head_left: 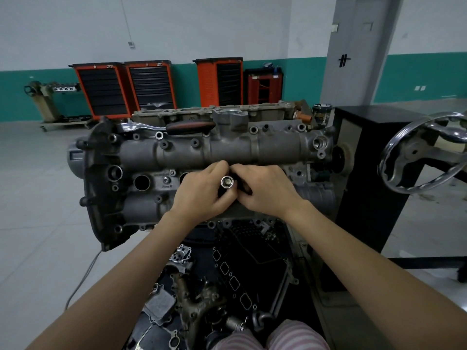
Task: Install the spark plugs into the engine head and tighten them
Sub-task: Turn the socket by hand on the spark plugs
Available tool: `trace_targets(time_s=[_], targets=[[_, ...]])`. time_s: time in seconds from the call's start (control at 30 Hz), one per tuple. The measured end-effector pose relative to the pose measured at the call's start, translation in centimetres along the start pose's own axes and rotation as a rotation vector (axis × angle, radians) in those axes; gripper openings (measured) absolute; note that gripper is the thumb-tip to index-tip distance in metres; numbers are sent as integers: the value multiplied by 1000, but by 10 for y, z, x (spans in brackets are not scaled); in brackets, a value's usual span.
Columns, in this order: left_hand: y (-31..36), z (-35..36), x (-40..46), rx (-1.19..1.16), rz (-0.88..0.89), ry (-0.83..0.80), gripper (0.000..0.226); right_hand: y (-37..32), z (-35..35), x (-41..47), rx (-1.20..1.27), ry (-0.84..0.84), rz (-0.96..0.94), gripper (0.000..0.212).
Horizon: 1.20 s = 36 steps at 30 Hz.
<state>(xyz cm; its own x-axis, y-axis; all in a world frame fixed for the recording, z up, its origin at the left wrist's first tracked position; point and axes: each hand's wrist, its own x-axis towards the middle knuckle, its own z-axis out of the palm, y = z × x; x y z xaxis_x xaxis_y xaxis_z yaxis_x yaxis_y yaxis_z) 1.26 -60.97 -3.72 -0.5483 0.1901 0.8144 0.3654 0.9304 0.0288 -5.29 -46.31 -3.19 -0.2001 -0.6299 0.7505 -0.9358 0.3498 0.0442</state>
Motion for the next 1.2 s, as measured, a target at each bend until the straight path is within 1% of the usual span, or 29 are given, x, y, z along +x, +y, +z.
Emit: trace_targets(time_s=[0.13,0.23,0.33,0.43,0.47,0.53,0.6,0.63,0.73,0.8,0.87,0.93,1.0,1.13,1.2], targets=[[-3,2,-1,25,-16,10,34,-1,0,1,-25,56,-2,8],[-5,4,0,76,12,16,39,-3,-3,1,-15,75,11,16],[-3,4,0,103,41,22,33,-2,-2,1,4,58,43,15],[-1,3,0,50,12,25,27,0,2,1,1,6,42,29],[0,3,0,23,4,22,27,0,2,1,-8,-3,33,29],[0,2,-1,-7,-10,18,28,0,1,1,-30,-1,3,21],[-1,3,0,2,-14,21,29,-2,-2,1,-30,21,-4,12],[-1,4,0,20,-11,21,29,-2,-3,1,-28,39,-6,12],[-2,5,0,61,3,17,36,-3,-4,1,-33,57,18,16],[-3,5,0,83,26,20,38,-3,-2,1,-40,59,32,14],[-3,4,0,75,34,15,35,-3,-1,0,-39,35,36,16],[-1,3,0,44,9,5,31,-2,0,0,-38,20,29,26],[1,3,0,7,-9,2,30,-1,1,0,-43,9,20,29],[2,3,0,-14,-20,-11,31,-2,0,1,-48,29,-8,13],[-1,4,0,16,-5,-22,31,-2,-2,1,-39,40,-7,12]])
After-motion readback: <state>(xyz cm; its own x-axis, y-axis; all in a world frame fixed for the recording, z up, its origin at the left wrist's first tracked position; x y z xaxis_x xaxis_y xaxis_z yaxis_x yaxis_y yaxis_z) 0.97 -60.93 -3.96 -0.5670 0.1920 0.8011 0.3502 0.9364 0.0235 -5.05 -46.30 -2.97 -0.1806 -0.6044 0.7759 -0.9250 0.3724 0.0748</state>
